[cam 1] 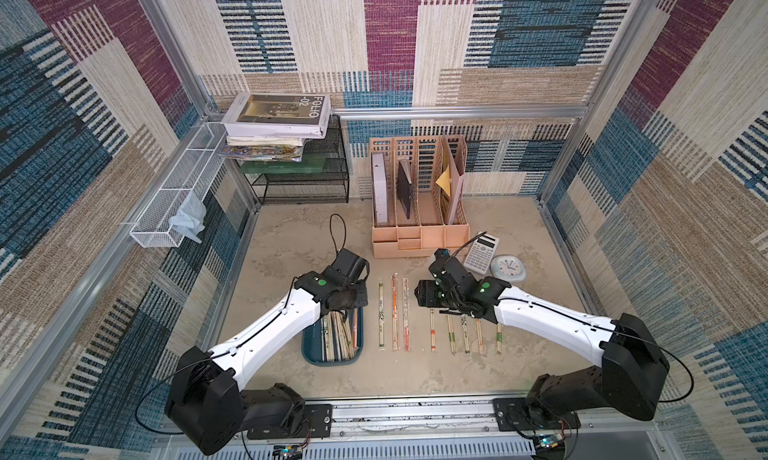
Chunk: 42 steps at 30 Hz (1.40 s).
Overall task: Take the paired disposable chopsticks out of the storage box
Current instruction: Pick up the paired disposable chopsticks from the storage box, then place the paired disposable chopsticks at the center of the board.
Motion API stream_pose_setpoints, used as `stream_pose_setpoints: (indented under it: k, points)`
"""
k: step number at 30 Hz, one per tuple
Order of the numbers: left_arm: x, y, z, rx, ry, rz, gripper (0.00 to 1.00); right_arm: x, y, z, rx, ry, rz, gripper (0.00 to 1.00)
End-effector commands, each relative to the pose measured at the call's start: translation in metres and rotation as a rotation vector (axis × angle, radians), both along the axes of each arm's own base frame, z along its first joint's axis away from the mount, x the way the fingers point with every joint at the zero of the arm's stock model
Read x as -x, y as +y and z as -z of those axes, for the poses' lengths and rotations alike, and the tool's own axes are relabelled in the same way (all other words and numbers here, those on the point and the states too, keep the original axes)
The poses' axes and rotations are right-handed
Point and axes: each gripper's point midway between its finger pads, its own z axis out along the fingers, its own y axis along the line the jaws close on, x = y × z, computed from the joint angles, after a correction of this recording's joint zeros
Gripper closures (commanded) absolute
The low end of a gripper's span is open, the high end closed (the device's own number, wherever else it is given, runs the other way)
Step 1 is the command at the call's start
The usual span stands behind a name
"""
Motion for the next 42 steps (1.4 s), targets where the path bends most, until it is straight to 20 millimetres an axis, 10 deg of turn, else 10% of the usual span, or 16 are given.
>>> stream_pose_setpoints:
  k: [1, 11, 30, 36, 42]
  points:
    - [-0.004, -0.018, 0.004, 0.009, 0.012, 0.014, 1.0, -0.001, -0.007, -0.001, 0.012, -0.008, 0.01, 0.3]
    - [-0.016, -0.038, 0.052, -0.057, 0.081, 0.02, 1.0, 0.002, -0.02, -0.002, 0.007, -0.01, 0.033, 0.3]
    - [-0.014, -0.01, 0.083, -0.223, 0.099, -0.006, 1.0, 0.001, -0.019, -0.003, 0.001, -0.009, 0.031, 0.29]
    - [-0.017, -0.018, 0.087, -0.205, 0.108, 0.015, 0.73, 0.002, -0.022, -0.004, 0.004, -0.012, 0.035, 0.29]
    - [-0.018, -0.023, 0.074, -0.173, 0.092, 0.027, 0.69, 0.003, -0.024, -0.006, 0.001, -0.015, 0.039, 0.3]
